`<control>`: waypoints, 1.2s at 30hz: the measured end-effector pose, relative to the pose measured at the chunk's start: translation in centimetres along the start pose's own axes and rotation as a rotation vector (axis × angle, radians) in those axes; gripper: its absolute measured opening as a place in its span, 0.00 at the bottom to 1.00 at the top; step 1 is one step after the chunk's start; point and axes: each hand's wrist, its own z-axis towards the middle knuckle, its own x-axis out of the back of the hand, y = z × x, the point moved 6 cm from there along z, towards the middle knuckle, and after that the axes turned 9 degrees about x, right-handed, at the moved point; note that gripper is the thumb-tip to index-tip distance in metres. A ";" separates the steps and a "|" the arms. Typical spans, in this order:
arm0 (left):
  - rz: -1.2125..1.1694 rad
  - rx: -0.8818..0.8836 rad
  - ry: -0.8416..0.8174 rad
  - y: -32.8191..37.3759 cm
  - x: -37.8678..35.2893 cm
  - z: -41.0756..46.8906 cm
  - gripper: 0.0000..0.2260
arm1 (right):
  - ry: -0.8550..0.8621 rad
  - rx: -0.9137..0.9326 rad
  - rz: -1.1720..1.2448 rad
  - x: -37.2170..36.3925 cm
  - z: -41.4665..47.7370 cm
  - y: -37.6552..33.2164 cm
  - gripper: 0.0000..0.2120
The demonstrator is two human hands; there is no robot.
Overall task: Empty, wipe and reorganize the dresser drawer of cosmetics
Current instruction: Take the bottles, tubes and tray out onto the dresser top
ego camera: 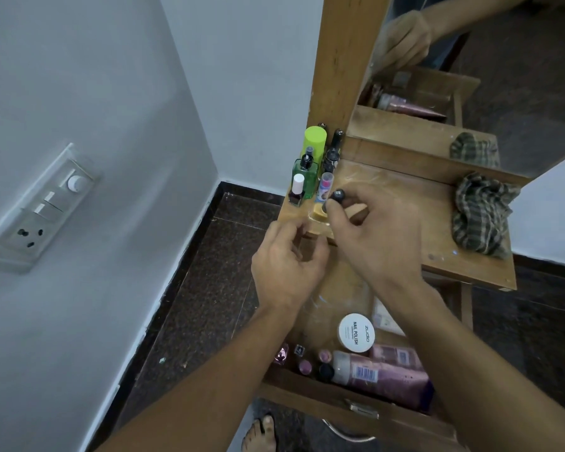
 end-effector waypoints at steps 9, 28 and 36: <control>0.121 0.061 0.068 0.1 -0.8 1.7 0.18 | -0.132 -0.026 -0.058 -2.9 2.5 0.2 0.06; 0.072 0.002 0.087 -0.4 -0.2 1.0 0.13 | -0.173 -0.047 -0.096 0.0 -3.9 3.1 0.07; 0.127 -0.011 -0.019 0.3 -0.5 -2.9 0.07 | -0.824 -0.271 -0.498 -3.1 -14.6 9.3 0.19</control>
